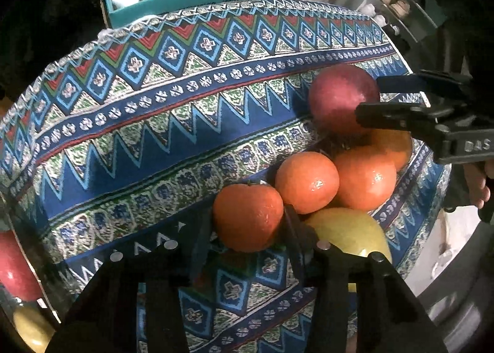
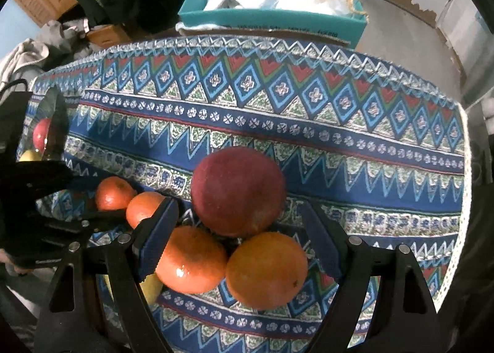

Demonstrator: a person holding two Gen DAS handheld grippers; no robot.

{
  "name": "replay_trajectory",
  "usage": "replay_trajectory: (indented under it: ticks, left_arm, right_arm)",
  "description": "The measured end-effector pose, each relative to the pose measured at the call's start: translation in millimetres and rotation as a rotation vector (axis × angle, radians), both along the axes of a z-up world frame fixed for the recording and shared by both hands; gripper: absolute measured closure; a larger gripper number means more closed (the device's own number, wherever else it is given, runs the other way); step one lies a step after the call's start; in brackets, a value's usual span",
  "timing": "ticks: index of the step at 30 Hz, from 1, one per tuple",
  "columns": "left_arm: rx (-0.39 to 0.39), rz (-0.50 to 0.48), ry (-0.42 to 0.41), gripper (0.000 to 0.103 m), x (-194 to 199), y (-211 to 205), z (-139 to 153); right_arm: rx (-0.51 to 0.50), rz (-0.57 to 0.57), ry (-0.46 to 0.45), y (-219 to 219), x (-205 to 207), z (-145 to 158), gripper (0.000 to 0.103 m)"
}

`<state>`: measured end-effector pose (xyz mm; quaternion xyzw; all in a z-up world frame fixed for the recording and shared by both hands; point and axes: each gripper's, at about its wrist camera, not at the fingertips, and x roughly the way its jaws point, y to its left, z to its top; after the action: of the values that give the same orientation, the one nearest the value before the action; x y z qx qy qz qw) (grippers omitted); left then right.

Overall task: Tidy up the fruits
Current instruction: 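Grasp a tangerine with the left tool while the right tool grasps another red apple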

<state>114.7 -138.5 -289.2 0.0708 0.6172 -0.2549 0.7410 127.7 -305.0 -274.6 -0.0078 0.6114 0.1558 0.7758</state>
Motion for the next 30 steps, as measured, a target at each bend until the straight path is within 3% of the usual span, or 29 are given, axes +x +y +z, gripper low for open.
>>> replay_trajectory:
  ticks: [14,30]
  left_arm:
    - [0.033,0.041,-0.036,0.057,10.4,13.9,2.5]
    - [0.022,0.055,-0.068,0.057,10.0,16.6,9.8]
  right_arm:
    - [-0.047,0.039,0.028,17.8,11.7,-31.4,0.022]
    - [-0.072,0.052,-0.082,19.8,6.0,-20.8,0.026]
